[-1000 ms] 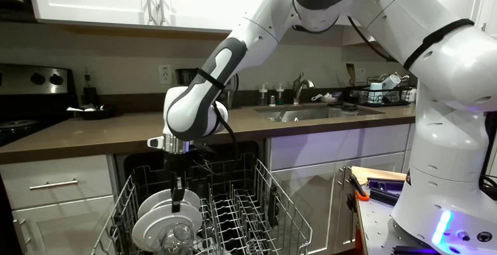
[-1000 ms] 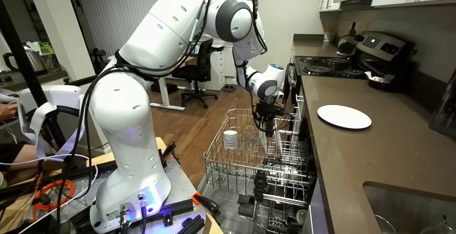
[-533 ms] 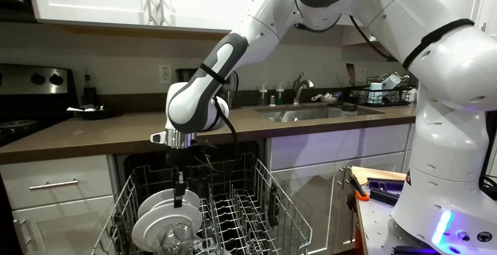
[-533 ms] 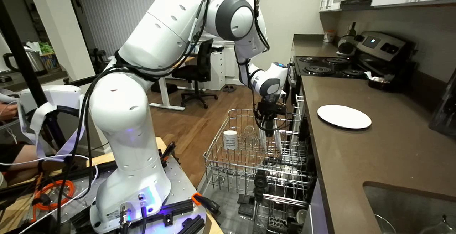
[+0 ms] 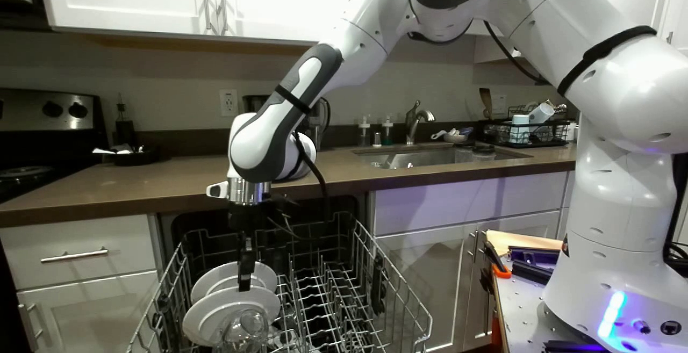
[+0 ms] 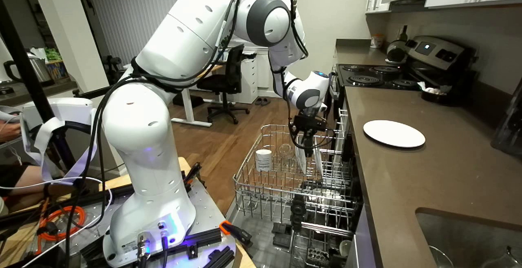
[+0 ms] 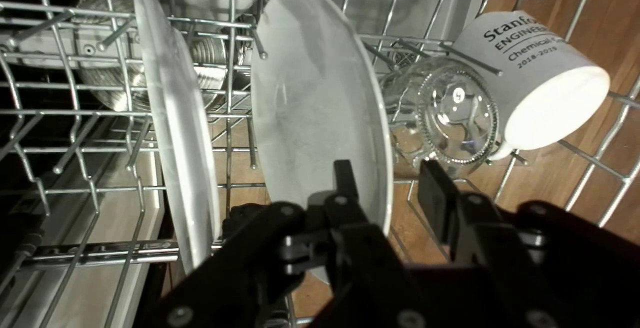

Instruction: Move one white plate from the left to the right side of the dishwasher

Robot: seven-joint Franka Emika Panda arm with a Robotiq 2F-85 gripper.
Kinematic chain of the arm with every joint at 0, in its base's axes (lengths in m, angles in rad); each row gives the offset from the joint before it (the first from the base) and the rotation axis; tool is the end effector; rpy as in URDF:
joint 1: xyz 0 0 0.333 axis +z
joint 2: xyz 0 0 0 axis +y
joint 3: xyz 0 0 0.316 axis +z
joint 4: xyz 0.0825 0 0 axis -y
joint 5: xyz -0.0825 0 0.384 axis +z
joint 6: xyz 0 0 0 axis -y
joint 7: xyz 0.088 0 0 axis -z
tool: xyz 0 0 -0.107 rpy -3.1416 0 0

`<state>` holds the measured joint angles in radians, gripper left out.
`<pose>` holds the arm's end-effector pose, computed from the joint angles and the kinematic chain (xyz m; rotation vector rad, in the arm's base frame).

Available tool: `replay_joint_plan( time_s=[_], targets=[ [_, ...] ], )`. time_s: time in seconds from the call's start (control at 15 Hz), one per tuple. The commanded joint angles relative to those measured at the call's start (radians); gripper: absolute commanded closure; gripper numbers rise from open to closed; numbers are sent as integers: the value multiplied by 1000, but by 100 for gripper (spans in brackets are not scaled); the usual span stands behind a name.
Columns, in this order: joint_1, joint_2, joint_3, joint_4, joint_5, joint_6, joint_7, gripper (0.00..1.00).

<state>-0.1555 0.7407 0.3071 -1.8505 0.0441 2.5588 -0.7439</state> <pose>0.6300 0.0875 0.1357 -2.6989 -1.1129 -0.0934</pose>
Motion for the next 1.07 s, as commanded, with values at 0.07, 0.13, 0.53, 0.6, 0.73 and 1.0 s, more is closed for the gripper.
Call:
replay_joint_plan(
  time_s=[0.07,0.13,0.53,0.6,0.73,1.0],
  targets=[
    [-4,12,9,19,20,-4,-29,23],
    [2,16,5,25,16,-6,-25,16],
    [33,54,-8,72,-2,-9,-13,0],
    [36,60,-8,81,-3,-8,-12,6],
    [46,78,-16,100,-8,-8,-5,14],
    [64,106,-35,125,-20,-11,5,54]
  ],
)
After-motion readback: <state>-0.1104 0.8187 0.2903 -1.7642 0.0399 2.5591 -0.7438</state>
